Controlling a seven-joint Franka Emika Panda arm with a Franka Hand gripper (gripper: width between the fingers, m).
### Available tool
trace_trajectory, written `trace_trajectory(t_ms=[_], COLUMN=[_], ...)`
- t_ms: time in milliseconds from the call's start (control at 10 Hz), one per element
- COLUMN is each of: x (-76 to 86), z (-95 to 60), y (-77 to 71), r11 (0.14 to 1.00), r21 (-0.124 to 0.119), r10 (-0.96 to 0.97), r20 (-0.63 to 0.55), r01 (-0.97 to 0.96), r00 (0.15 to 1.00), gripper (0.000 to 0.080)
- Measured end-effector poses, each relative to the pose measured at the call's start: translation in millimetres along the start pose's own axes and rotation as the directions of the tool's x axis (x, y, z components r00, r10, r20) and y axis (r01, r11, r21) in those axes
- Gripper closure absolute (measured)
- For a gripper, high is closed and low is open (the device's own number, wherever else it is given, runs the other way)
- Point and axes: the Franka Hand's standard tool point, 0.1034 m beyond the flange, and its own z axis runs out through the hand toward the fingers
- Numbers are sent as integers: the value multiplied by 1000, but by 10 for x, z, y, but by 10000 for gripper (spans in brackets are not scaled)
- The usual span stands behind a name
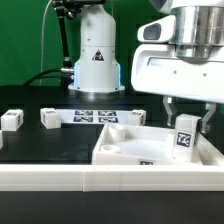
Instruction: Assemble one leg
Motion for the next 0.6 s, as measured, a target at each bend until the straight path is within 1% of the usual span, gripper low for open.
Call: trace_trajectory(t_ms=[200,400,500,600], x=[49,61,60,60], z=[1,4,3,3], y=[51,66,63,62], r11=[998,998,998,998], r21=[-13,-14,-13,-13], r10=[55,59,60,60], r20=[-14,-15,-15,-15], r01=[-56,-59,-60,-60], r00=[998,998,998,998], gripper=[479,479,316,201])
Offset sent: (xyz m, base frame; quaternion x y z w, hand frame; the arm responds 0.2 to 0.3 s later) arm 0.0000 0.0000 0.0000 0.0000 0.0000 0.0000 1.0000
